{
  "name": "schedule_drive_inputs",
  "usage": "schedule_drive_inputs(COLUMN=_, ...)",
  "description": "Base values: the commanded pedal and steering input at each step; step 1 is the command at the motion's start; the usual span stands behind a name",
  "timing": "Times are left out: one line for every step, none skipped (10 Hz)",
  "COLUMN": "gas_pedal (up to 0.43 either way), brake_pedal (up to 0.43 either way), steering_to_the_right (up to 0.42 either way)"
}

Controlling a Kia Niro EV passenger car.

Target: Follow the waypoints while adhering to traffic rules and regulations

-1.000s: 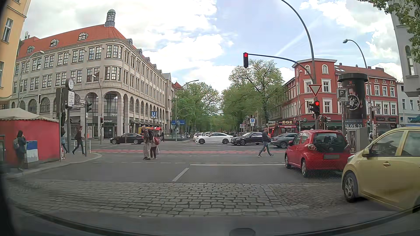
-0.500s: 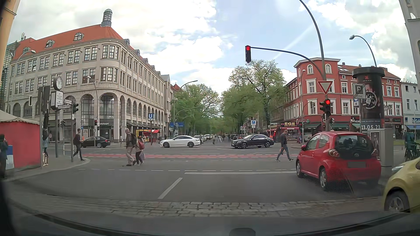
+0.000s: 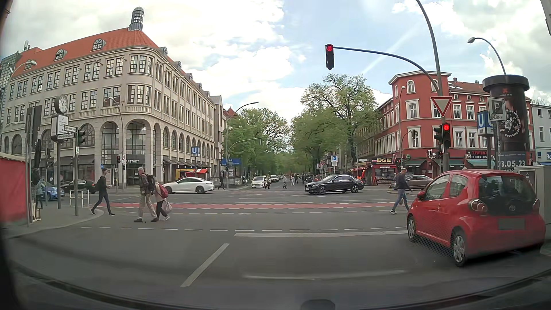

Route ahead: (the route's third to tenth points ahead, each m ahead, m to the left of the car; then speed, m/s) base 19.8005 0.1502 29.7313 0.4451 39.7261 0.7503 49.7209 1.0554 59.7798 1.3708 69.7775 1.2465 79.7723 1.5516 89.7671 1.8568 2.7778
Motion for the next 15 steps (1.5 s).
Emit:
schedule_drive_inputs(gas_pedal=0.0, brake_pedal=0.201, steering_to_the_right=-0.001)
schedule_drive_inputs(gas_pedal=0.0, brake_pedal=0.22, steering_to_the_right=-0.001)
schedule_drive_inputs(gas_pedal=0.0, brake_pedal=0.22, steering_to_the_right=-0.007)
schedule_drive_inputs(gas_pedal=0.0, brake_pedal=0.232, steering_to_the_right=-0.006)
schedule_drive_inputs(gas_pedal=0.0, brake_pedal=0.226, steering_to_the_right=-0.004)
schedule_drive_inputs(gas_pedal=0.0, brake_pedal=0.207, steering_to_the_right=-0.003)
schedule_drive_inputs(gas_pedal=0.0, brake_pedal=0.183, steering_to_the_right=-0.003)
schedule_drive_inputs(gas_pedal=0.0, brake_pedal=0.171, steering_to_the_right=-0.002)
schedule_drive_inputs(gas_pedal=0.0, brake_pedal=0.177, steering_to_the_right=-0.002)
schedule_drive_inputs(gas_pedal=0.0, brake_pedal=0.177, steering_to_the_right=-0.002)
schedule_drive_inputs(gas_pedal=0.0, brake_pedal=0.177, steering_to_the_right=-0.001)
schedule_drive_inputs(gas_pedal=0.0, brake_pedal=0.177, steering_to_the_right=-0.001)
schedule_drive_inputs(gas_pedal=0.0, brake_pedal=0.177, steering_to_the_right=-0.001)
schedule_drive_inputs(gas_pedal=0.0, brake_pedal=0.183, steering_to_the_right=-0.001)
schedule_drive_inputs(gas_pedal=0.0, brake_pedal=0.183, steering_to_the_right=-0.003)
